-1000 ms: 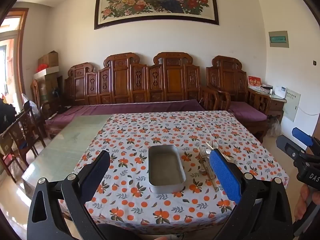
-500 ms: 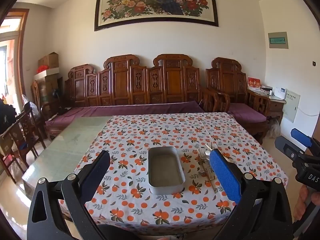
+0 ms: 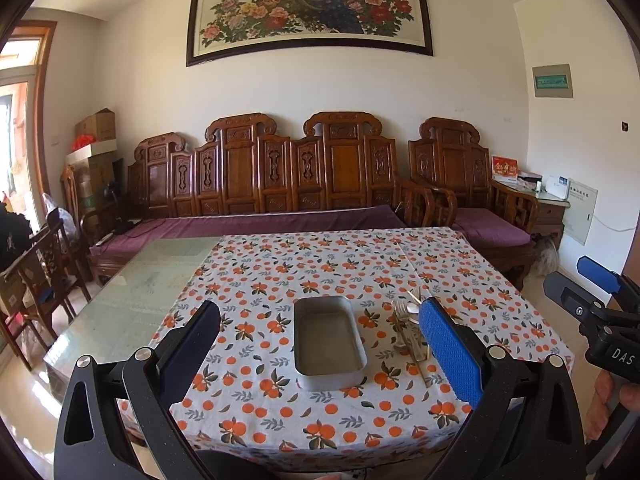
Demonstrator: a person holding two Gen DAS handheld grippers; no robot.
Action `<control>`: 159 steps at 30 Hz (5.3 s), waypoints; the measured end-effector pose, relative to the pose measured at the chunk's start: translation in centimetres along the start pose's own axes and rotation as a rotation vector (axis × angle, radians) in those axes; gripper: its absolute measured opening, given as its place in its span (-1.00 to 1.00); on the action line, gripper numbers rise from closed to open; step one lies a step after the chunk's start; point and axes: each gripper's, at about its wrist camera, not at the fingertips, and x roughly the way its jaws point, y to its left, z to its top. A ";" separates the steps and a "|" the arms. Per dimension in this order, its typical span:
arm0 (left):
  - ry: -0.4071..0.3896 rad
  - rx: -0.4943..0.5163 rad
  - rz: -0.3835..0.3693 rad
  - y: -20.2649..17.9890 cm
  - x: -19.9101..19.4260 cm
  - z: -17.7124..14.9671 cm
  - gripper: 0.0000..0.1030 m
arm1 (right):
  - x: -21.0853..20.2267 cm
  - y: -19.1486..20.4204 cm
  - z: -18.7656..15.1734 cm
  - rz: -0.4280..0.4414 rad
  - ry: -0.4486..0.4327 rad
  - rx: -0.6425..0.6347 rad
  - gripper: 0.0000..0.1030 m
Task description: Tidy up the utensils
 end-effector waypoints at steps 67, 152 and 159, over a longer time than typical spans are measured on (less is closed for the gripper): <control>0.098 0.013 -0.053 -0.5 2.7 -1.5 0.87 | 2.2 -0.9 -1.5 0.003 0.035 0.019 0.95; 0.605 0.141 -0.360 -11.2 27.8 -12.3 -0.93 | 24.0 -13.2 -12.4 -0.019 0.542 0.008 0.31; 0.551 0.086 -0.407 -9.3 26.5 -10.8 -0.94 | 25.8 -9.6 -12.9 0.010 0.565 -0.014 0.19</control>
